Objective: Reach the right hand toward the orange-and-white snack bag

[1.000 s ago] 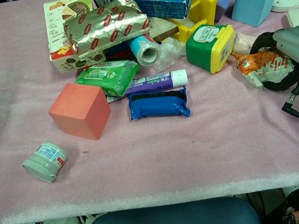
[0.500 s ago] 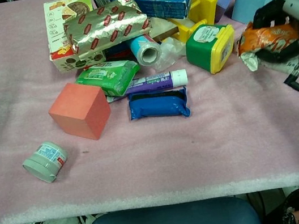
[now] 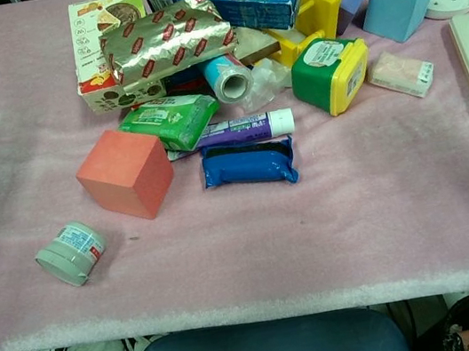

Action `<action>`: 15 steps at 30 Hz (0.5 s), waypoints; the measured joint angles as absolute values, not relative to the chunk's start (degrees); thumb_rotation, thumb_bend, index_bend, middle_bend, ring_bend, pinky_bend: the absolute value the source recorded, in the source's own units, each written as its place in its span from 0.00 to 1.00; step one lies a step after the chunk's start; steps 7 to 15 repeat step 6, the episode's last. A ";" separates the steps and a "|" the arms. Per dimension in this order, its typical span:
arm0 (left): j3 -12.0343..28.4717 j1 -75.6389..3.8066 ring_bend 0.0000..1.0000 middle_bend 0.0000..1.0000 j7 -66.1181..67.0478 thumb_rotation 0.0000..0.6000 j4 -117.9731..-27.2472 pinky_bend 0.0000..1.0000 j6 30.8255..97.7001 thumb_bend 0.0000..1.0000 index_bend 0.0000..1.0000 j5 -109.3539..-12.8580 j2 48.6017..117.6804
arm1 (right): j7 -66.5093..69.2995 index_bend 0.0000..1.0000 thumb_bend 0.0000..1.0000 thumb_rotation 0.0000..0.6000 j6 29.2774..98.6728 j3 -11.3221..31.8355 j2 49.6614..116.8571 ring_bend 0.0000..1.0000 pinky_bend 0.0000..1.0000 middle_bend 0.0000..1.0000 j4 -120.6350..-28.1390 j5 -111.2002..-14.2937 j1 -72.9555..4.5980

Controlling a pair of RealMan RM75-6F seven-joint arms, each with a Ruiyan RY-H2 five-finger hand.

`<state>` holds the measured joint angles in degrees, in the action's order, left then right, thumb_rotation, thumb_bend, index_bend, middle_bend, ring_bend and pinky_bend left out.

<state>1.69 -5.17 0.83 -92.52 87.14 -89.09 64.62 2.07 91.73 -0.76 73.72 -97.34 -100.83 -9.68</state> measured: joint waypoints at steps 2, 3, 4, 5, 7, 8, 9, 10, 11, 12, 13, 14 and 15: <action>1.65 -5.18 0.00 0.00 0.80 1.00 -92.47 0.00 87.23 0.00 0.00 -89.27 64.65 | 3.28 0.81 0.57 1.00 92.03 -0.94 73.27 0.64 0.72 0.67 -97.11 -100.92 -9.31; 1.64 -5.16 0.00 0.00 0.81 1.00 -92.43 0.00 87.32 0.00 0.00 -89.34 64.66 | 3.59 0.81 0.57 1.00 92.02 -0.95 73.15 0.64 0.72 0.67 -97.18 -100.89 -9.24; 1.63 -5.10 0.00 0.00 0.81 1.00 -92.39 0.00 87.47 0.00 0.00 -89.38 64.67 | 3.70 0.81 0.57 1.00 92.02 -0.94 73.08 0.64 0.72 0.67 -97.30 -100.94 -9.23; 1.62 -5.03 0.00 0.00 0.77 1.00 -92.39 0.00 87.58 0.00 0.00 -89.38 64.68 | 3.68 0.81 0.57 1.00 92.06 -0.92 73.03 0.64 0.72 0.67 -97.33 -101.19 -9.23; 1.64 -4.98 0.00 0.00 0.75 1.00 -92.40 0.00 87.65 0.00 0.00 -89.34 64.68 | 3.64 0.81 0.57 1.00 92.13 -0.90 73.01 0.64 0.72 0.67 -97.31 -101.44 -9.23; 1.64 -4.98 0.00 0.00 0.75 1.00 -92.40 0.00 87.65 0.00 0.00 -89.34 64.68 | 3.64 0.81 0.57 1.00 92.13 -0.90 73.01 0.64 0.72 0.67 -97.31 -101.44 -9.23; 1.64 -4.98 0.00 0.00 0.75 1.00 -92.40 0.00 87.65 0.00 0.00 -89.34 64.68 | 3.64 0.81 0.57 1.00 92.13 -0.90 73.01 0.64 0.72 0.67 -97.31 -101.44 -9.23; 1.64 -4.98 0.00 0.00 0.75 1.00 -92.40 0.00 87.65 0.00 0.00 -89.34 64.68 | 3.64 0.81 0.57 1.00 92.13 -0.90 73.01 0.64 0.72 0.67 -97.31 -101.44 -9.23; 1.64 -4.98 0.00 0.00 0.75 1.00 -92.40 0.00 87.65 0.00 0.00 -89.34 64.68 | 3.64 0.81 0.57 1.00 92.13 -0.90 73.01 0.64 0.72 0.67 -97.31 -101.44 -9.23; 1.64 -4.98 0.00 0.00 0.75 1.00 -92.40 0.00 87.65 0.00 0.00 -89.34 64.68 | 3.64 0.81 0.57 1.00 92.13 -0.90 73.01 0.64 0.72 0.67 -97.31 -101.44 -9.23; 1.64 -4.98 0.00 0.00 0.75 1.00 -92.40 0.00 87.65 0.00 0.00 -89.34 64.68 | 3.64 0.81 0.57 1.00 92.13 -0.90 73.01 0.64 0.72 0.67 -97.31 -101.44 -9.23; 1.64 -4.98 0.00 0.00 0.75 1.00 -92.40 0.00 87.65 0.00 0.00 -89.34 64.68 | 3.64 0.81 0.57 1.00 92.13 -0.90 73.01 0.64 0.72 0.67 -97.31 -101.44 -9.23; 1.64 -4.98 0.00 0.00 0.75 1.00 -92.40 0.00 87.65 0.00 0.00 -89.34 64.68 | 3.64 0.81 0.57 1.00 92.13 -0.90 73.01 0.64 0.72 0.67 -97.31 -101.44 -9.23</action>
